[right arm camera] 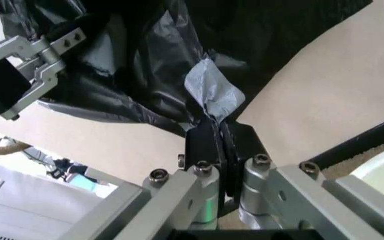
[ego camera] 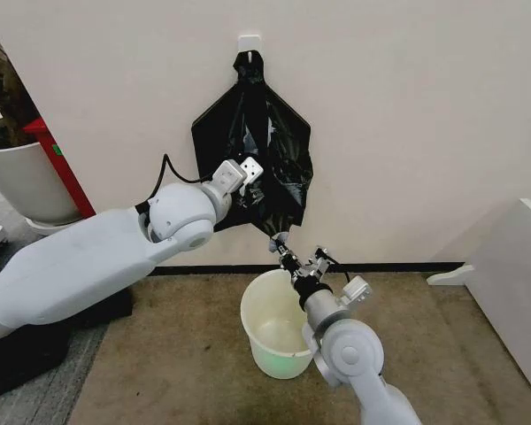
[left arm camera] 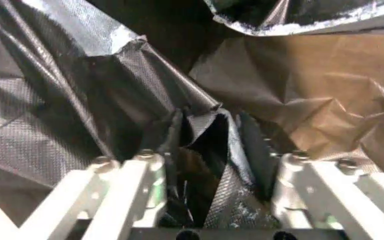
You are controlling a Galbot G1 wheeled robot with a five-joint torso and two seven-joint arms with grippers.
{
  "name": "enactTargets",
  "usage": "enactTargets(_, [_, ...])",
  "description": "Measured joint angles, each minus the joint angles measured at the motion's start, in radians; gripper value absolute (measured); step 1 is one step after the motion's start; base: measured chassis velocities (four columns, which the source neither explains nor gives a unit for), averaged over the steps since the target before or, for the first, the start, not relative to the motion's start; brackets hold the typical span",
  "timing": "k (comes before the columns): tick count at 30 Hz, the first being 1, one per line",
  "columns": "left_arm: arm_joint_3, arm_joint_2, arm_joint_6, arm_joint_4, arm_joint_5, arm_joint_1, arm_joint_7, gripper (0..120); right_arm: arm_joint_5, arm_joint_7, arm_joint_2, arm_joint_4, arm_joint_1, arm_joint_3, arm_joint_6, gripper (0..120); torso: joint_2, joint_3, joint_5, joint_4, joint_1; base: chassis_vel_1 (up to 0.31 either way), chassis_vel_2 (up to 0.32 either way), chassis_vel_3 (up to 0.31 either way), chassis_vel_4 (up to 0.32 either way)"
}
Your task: Place the garbage bag over the trash bin.
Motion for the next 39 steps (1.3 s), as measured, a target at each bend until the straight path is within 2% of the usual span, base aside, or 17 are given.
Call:
enactTargets(1, [0.0,0.0,0.0,0.0,0.0,0.0,0.0,36,0.0,0.0,0.0,0.0,0.0,0.0,0.0,0,0.0,0.0,0.0,0.0,0.0,0.0,0.0,0.0,0.0])
enactTargets(7, [-0.006,0.024,0.0,-0.034,-0.045,0.001,-0.048,8,0.0,0.0,-0.01,0.019,-0.008,0.014,0.0,0,0.0,0.0,0.0002,0.0,0.0,0.0,0.0,0.0,0.0])
enactTargets(9, [-0.009,0.03,-0.036,-0.041,-0.077,0.002,-0.085,0,0.001,0.0,-0.013,0.03,-0.015,0.028,0.0,0,0.0,0.0,0.0002,0.0,0.0,0.0,0.0,0.0,0.0])
enactTargets(11, [-0.01,0.033,-0.061,-0.044,-0.091,0.002,-0.099,0,0.002,0.0,-0.015,0.036,-0.018,0.033,0.0,0,0.0,0.0,0.0002,0.0,0.0,0.0,0.0,0.0,0.0])
enactTargets(14, [-0.026,0.044,-0.154,-0.054,-0.132,0.004,-0.154,0,0.003,-0.007,-0.019,0.073,-0.044,0.055,-0.001,0,0.0,0.0,0.0,0.0,0.0,0.0,0.0,0.0,0.0])
enactTargets(17, [-0.056,0.056,-0.24,-0.071,-0.166,0.005,-0.16,0,-0.001,-0.025,-0.019,0.105,-0.074,0.069,-0.003,0,0.0,0.0,0.0001,-0.0001,0.0,0.0,0.0,0.0,0.0])
enactTargets(20, [-0.07,0.061,-0.276,-0.079,-0.182,0.005,-0.159,0,-0.006,-0.035,-0.019,0.118,-0.085,0.071,-0.004,0,0.0,0.0,0.0002,-0.0001,0.0,0.0,0.0,0.0,0.0])
enactTargets(22, [-0.109,0.078,-0.352,-0.104,-0.241,0.012,-0.155,0,-0.044,-0.084,-0.022,0.148,-0.113,0.073,-0.009,0,0.0,0.0,0.0001,-0.0001,0.0,0.0,0.0,0.0,0.0])
enactTargets(27, [-0.161,0.111,-0.434,-0.12,-0.285,0.04,-0.119,0,-0.122,-0.189,-0.032,0.185,-0.152,0.073,-0.025,1,0.0,0.0,0.0002,-0.0001,0.0,0.0,0.0,0.0,0.0])
enactTargets(32, [-0.216,0.136,-0.504,-0.112,-0.286,0.098,-0.085,0,-0.293,-0.332,-0.042,0.224,-0.205,0.09,-0.025,20,0.0,0.0,0.0,0.0,0.0,0.0,0.0,0.0,0.0])
enactTargets(34, [-0.222,0.138,-0.509,-0.11,-0.286,0.105,-0.084,0,-0.316,-0.347,-0.043,0.229,-0.212,0.094,-0.023,22,0.0,0.0,0.0,-0.0001,0.0,0.0,0.0,0.0,0.0])
enactTargets(38, [-0.281,0.149,-0.542,-0.1,-0.276,0.173,-0.082,0,-0.453,-0.448,-0.054,0.262,-0.258,0.124,0.007,41,0.0,0.0,0.0,-0.0001,0.0,0.0,0.0,0.0,0.0])
enactTargets(39, [-0.281,0.149,-0.542,-0.1,-0.276,0.173,-0.082,0,-0.453,-0.448,-0.054,0.262,-0.258,0.124,0.007,41,0.0,0.0,0.0,-0.0001,0.0,0.0,0.0,0.0,0.0])
